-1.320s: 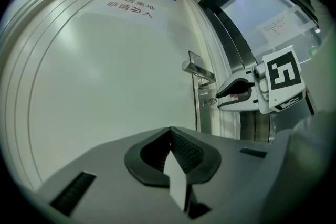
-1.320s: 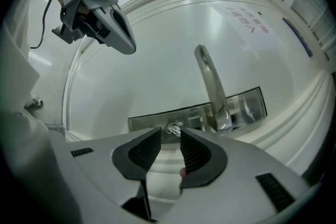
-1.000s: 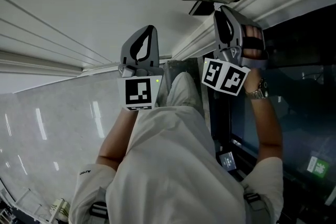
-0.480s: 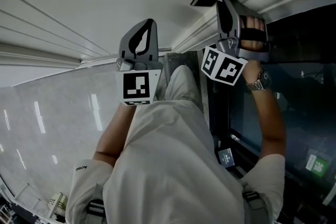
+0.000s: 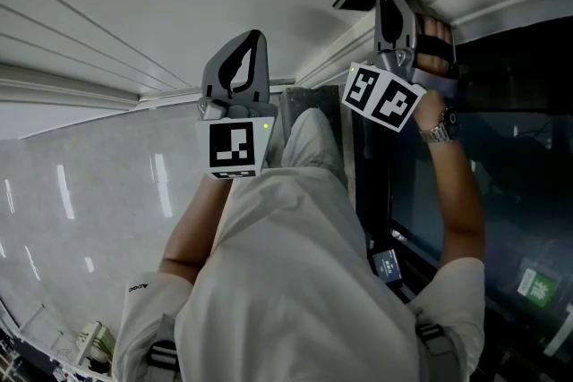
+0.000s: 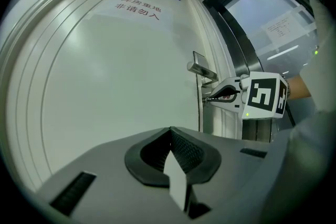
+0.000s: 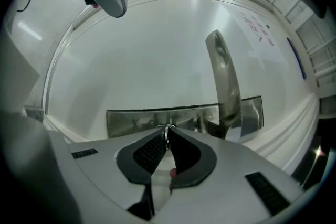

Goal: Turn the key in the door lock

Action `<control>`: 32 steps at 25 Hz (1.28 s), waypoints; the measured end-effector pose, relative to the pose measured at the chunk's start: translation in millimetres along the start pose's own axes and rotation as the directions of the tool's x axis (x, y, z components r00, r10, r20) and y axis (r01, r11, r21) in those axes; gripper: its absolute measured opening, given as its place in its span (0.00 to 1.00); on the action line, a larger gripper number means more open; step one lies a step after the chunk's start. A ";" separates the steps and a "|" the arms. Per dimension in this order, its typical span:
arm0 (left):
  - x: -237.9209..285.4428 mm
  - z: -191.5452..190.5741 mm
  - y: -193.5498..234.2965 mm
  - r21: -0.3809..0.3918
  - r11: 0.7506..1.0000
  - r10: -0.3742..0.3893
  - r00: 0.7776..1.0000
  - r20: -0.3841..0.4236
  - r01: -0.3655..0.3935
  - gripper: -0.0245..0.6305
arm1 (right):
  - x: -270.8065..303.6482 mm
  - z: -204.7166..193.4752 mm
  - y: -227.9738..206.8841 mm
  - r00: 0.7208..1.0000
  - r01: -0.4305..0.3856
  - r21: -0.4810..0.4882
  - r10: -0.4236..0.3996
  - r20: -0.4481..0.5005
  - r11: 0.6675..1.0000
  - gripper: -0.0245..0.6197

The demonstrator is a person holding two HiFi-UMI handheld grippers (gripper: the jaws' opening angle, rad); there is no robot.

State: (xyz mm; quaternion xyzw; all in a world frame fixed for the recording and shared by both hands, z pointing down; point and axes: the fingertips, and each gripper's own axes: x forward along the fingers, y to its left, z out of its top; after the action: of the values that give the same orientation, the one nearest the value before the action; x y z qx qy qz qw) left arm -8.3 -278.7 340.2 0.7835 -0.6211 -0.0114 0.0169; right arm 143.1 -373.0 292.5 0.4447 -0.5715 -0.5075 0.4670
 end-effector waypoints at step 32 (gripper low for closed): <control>5.4 -3.8 -10.5 0.042 0.999 -0.020 0.999 -0.035 0.022 0.05 | 4.3 -20.6 -10.0 0.975 -0.153 0.810 0.049 0.219 -0.566 0.06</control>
State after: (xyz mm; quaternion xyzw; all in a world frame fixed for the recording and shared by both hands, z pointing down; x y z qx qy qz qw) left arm 3.3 -281.5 343.6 0.7902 -0.6125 0.0152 0.0106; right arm 163.0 -381.5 283.9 0.5397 -0.7736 0.3034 -0.1350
